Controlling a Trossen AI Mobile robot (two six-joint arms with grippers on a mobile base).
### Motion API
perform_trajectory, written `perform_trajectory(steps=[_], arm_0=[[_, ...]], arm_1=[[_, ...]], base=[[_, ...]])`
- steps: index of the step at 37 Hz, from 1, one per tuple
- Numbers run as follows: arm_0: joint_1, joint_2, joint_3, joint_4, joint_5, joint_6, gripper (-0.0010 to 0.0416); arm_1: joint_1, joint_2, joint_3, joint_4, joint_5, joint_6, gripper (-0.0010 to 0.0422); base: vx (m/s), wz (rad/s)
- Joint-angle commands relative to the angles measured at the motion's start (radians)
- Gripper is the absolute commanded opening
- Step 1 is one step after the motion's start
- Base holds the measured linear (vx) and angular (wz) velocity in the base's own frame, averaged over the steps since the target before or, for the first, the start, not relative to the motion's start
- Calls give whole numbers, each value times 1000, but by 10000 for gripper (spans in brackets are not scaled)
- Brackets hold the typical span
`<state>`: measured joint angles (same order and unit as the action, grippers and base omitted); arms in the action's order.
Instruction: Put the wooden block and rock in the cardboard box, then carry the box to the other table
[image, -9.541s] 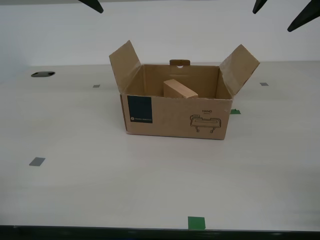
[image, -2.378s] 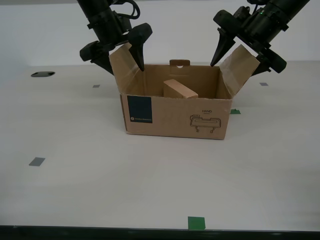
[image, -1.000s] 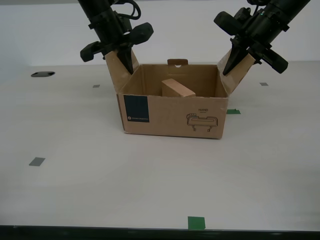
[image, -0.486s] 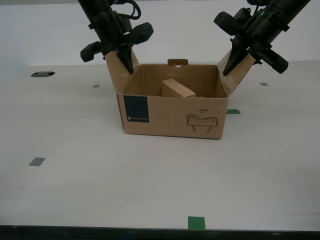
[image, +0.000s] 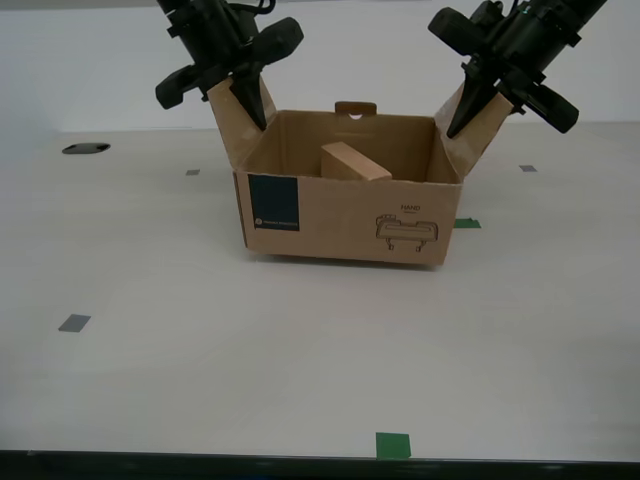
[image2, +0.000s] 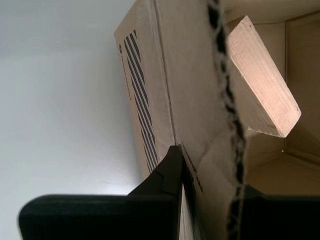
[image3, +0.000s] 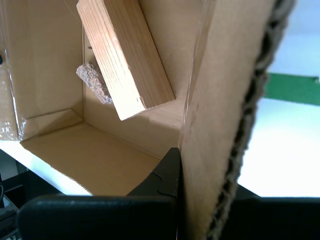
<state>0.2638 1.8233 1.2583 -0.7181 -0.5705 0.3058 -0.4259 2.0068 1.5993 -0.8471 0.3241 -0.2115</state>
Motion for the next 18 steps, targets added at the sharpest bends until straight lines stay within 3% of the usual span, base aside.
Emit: perform_trajectory(steps=[1,18], arm_0=[[1,-2,19,-3,-8,-2,-1],[1,-2,82,-35,-8,-2,-1]], arm_1=[[-2,-27,1,-8,21,1,-2],[-13,-146,-61,15,21,-4,-2]], base=[[0,0],[-10,1]])
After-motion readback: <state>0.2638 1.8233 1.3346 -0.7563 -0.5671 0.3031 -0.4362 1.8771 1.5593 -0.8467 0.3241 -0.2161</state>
